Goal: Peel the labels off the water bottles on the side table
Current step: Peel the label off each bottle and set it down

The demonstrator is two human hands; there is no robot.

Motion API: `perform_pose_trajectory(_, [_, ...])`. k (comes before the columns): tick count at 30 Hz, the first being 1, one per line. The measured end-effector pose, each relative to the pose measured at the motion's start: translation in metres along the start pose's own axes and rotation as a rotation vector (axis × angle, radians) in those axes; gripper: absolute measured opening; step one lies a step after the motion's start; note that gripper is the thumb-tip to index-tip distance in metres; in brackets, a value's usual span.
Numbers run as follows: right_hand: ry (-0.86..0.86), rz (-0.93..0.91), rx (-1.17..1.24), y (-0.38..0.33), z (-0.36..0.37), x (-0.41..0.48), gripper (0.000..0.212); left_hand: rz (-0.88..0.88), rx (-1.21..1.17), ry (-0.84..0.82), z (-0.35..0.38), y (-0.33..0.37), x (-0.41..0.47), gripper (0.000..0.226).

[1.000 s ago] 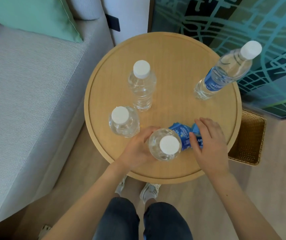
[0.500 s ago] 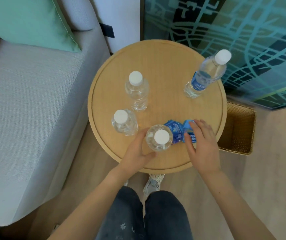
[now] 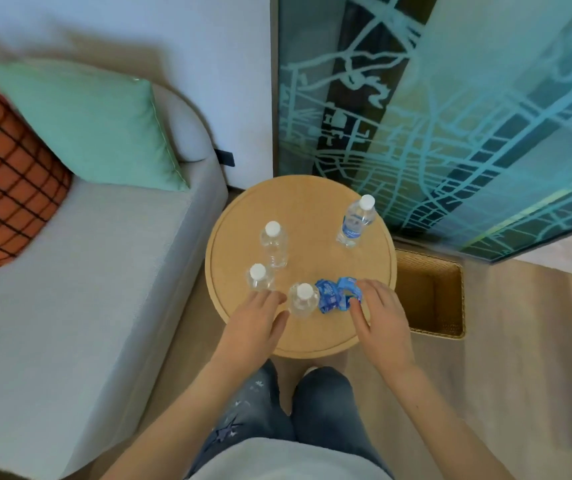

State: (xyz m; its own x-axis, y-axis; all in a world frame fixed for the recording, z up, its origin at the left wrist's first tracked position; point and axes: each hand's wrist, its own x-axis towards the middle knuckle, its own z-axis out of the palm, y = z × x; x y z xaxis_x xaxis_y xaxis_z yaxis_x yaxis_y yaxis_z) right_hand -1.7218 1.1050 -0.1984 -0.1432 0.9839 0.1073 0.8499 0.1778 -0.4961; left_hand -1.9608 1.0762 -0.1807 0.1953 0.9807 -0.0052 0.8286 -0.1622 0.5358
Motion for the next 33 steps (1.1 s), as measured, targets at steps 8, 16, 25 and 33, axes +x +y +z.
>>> perform_pose_trajectory(8, [0.083, -0.050, 0.014, -0.031, -0.038, 0.011, 0.033, 0.222, 0.217, 0.090, -0.049, 0.021, 0.016, 0.035])
perform_pose_trajectory(16, [-0.031, 0.003, -0.046, -0.020, -0.025, -0.002, 0.036, 0.247, 0.273, -0.065, -0.033, 0.011, 0.015, 0.031])
perform_pose_trajectory(25, [0.012, 0.082, -0.052, 0.002, -0.041, 0.023, 0.039, 0.258, 0.232, -0.127, -0.036, 0.015, 0.061, 0.053])
perform_pose_trajectory(33, [-0.004, 0.115, 0.049, 0.029, -0.056, 0.094, 0.063, 0.260, 0.183, -0.121, -0.038, 0.033, 0.127, 0.051])
